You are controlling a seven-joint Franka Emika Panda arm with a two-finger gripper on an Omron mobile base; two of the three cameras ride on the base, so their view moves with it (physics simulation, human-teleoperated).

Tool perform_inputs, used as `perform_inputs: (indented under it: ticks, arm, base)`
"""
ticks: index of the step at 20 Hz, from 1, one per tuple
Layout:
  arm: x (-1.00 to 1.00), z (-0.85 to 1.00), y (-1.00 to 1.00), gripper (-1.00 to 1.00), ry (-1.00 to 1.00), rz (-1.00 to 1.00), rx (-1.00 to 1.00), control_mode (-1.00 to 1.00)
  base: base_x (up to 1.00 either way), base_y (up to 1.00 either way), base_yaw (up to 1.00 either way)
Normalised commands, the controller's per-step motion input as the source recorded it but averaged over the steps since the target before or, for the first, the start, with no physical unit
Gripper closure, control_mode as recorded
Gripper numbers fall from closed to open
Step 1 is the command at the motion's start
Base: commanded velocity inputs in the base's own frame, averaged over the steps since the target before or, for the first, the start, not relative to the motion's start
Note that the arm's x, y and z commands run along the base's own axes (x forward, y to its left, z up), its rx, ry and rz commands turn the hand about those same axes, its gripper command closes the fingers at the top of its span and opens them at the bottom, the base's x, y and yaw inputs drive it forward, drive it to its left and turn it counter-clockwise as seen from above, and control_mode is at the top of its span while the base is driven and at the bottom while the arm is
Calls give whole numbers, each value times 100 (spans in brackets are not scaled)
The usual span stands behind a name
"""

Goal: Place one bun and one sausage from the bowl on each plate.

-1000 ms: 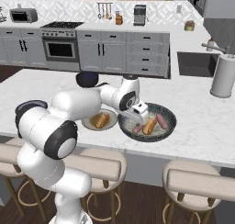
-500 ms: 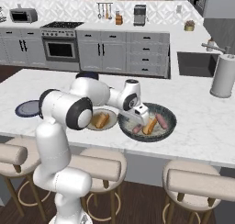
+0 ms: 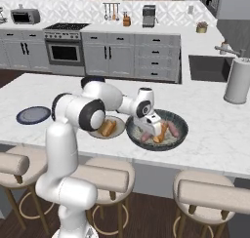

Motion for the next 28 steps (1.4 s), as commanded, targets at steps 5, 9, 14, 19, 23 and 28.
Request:
perform_inputs:
  ticks: [5,9,14,19,23,28]
  arm:
    - [-7,-89,1,100,13,-7,-6,-100]
    - [-41,28,0,100,-4,-10,6,-100]
    - [-68,100,12,100,-16,-1,8,-100]
    - [-45,100,91,100,-13,0,1,-100]
    - [-5,77,100,100,-5,0,0,-100]
    - [0,17,100,100,0,0,-5,-100]
  base:
    - [0,0,0]
    - [0,0,0]
    - [0,0,0]
    - [0,0,0]
    - [0,0,0]
    - [0,0,0]
